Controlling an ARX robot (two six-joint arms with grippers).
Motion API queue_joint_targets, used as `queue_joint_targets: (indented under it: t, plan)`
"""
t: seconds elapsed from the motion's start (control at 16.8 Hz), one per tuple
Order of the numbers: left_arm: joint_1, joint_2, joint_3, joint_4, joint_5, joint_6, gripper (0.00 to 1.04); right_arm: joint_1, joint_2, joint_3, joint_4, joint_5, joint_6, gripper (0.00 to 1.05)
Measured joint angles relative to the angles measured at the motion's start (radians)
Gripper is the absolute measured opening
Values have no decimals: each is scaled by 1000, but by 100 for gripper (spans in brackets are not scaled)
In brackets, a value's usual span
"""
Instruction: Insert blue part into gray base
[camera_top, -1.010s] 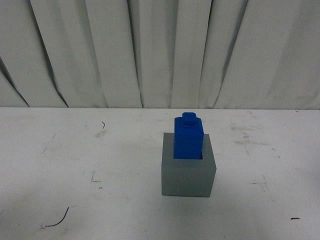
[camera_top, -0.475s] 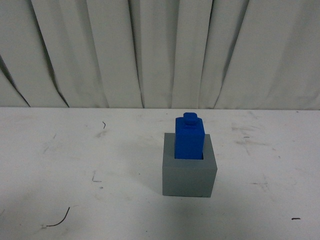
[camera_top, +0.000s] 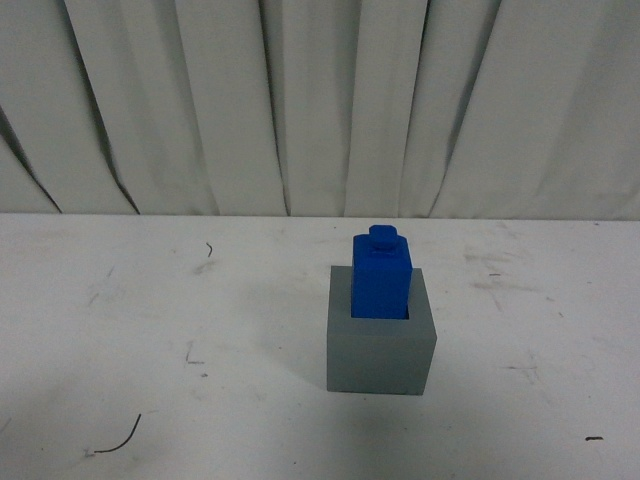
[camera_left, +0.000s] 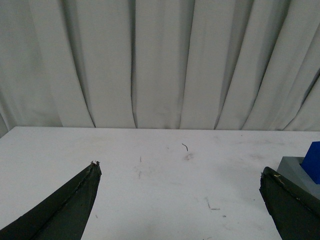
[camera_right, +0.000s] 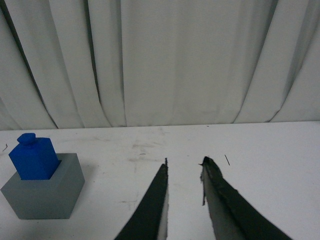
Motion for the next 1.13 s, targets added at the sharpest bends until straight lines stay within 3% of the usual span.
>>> queue_joint_targets:
  t: [0.3, 0.65, 1.13]
  plan:
    - [0, 0, 0, 0, 0, 0, 98, 0, 0, 0, 0, 0, 0, 78]
    - [0, 0, 0, 0, 0, 0, 98, 0, 0, 0, 0, 0, 3, 100]
    - [0, 0, 0, 0, 0, 0, 98, 0, 0, 0, 0, 0, 3, 98]
